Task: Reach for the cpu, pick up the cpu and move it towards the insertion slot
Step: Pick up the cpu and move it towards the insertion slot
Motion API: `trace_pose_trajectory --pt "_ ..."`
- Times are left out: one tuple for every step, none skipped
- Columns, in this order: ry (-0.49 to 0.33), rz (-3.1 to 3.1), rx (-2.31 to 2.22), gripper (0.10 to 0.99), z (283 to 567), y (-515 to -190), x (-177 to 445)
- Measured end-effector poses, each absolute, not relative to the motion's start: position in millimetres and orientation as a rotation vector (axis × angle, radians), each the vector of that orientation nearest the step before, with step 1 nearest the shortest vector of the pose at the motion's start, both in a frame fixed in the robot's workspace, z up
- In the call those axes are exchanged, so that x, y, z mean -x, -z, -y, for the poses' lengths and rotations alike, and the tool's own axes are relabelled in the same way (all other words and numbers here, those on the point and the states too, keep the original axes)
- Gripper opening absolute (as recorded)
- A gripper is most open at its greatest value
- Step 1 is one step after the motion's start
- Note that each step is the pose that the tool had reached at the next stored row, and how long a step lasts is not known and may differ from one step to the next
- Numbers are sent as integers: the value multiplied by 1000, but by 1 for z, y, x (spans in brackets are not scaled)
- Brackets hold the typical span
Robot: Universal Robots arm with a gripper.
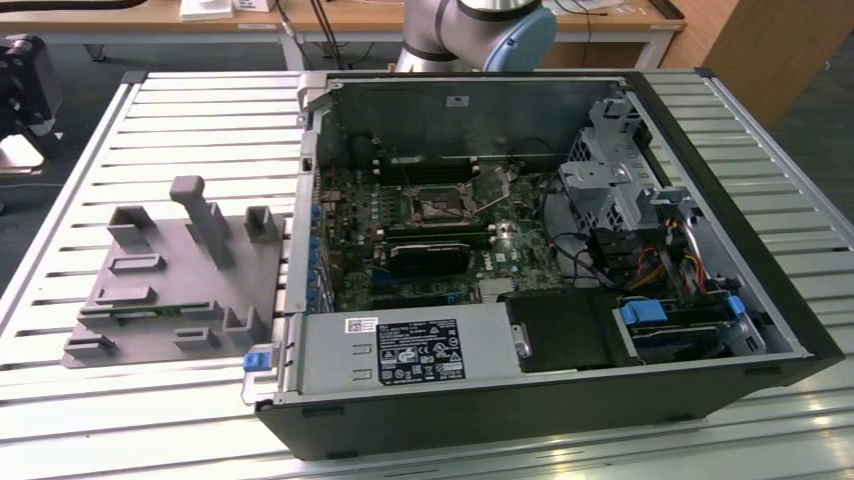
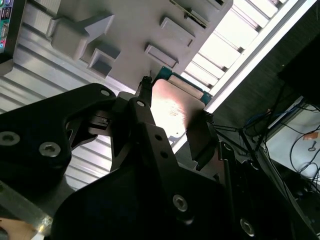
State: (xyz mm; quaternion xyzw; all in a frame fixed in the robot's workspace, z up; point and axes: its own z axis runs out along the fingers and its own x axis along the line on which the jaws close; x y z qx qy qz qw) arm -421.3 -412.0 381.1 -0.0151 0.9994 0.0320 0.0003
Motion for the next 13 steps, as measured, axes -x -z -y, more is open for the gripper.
trace_pose_trajectory --pt "-101 -3139 48 529 412 -382 421" --pt "-101 -3139 48 529 412 -384 421" --pt "-101 -3139 48 529 412 -385 421" --pt "-101 -3139 47 529 412 -386 421" --pt "-101 -3139 47 529 412 -387 421" --pt "-101 -3139 48 529 412 -389 421" --pt "-101 -3139 48 529 412 -390 421" --pt "-101 -3139 47 529 412 -391 421" --pt "-101 -3139 47 529 412 -393 421" --pt "-101 -3139 47 529 412 -394 421" --pt "-101 -3139 47 529 412 -395 421" --pt "-101 -3139 47 529 412 -396 421" --pt "-101 -3139 48 529 412 -398 420"
